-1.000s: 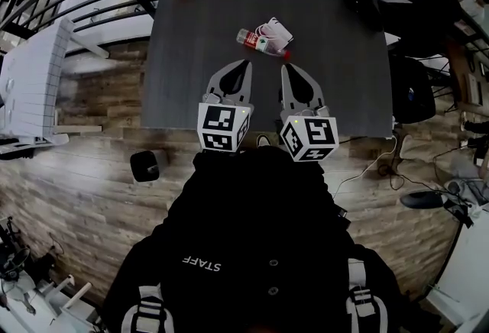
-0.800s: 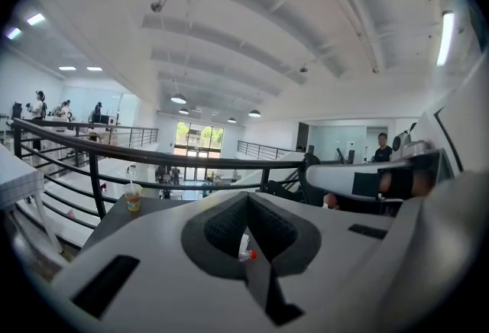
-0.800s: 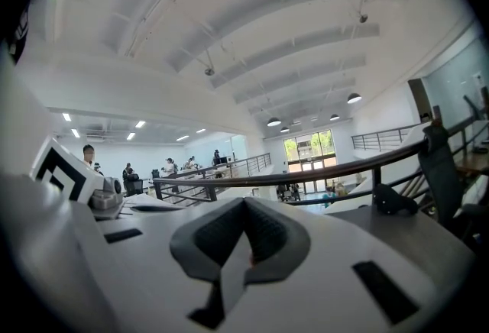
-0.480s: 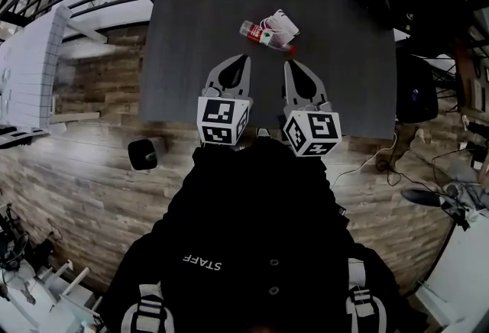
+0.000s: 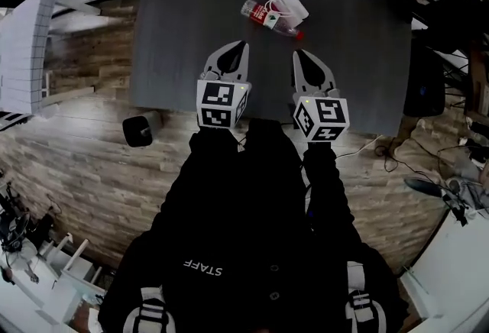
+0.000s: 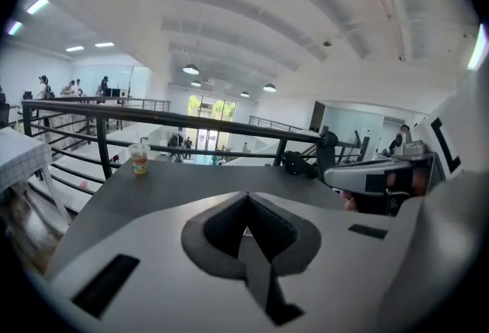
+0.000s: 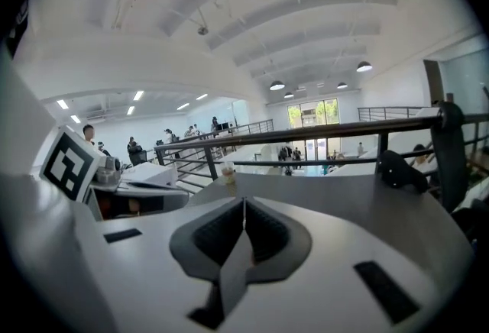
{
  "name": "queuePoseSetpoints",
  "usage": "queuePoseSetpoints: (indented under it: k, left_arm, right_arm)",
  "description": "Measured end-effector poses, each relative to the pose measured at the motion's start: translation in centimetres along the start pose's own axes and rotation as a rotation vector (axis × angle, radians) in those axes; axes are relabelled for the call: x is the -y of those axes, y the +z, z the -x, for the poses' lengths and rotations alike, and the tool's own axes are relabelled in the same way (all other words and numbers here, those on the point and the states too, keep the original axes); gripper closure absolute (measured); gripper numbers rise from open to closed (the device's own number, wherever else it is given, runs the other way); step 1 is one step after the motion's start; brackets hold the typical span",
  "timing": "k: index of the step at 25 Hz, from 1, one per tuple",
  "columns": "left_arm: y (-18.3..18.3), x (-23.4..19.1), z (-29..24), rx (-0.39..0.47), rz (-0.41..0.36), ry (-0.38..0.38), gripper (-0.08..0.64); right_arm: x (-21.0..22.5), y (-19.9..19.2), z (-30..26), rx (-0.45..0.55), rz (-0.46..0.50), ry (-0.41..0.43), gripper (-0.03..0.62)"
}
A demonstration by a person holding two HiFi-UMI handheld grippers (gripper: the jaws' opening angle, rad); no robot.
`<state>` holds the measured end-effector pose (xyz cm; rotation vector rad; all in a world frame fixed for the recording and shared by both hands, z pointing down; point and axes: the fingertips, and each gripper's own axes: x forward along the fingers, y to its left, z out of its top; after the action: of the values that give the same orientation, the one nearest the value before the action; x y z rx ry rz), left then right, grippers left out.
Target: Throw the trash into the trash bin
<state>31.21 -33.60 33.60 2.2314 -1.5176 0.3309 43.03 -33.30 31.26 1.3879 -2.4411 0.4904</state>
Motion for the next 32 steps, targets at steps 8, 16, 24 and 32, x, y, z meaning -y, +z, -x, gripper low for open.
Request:
queuePoseSetpoints:
  k: [8,16,24,32]
  left_arm:
    - [-6.2,-0.1,-5.8,-0.083,0.048,-0.004,0.560]
    - [-10.8,-0.8,-10.2,-0.123,0.097,0.035,0.560]
    - [-13.7,-1.3,-13.0,-0.174,0.133,0.064,0.560]
    - [-15.6,-1.6,-13.8,-0.205,0.157,0.088,0.560]
  right_arm:
    - [5.0,-7.5,-6.4,-0.181,0.097,0.045,0.572]
    - [9.8,-14.0,-12.2,-0.308,0.199,0.076,0.489]
    - [11.5,-17.6,-14.7,-0.400,0.316,0.169,0.422]
    - [12.2,-20.5,-16.5,-0.512,0.452,0.256,0.377]
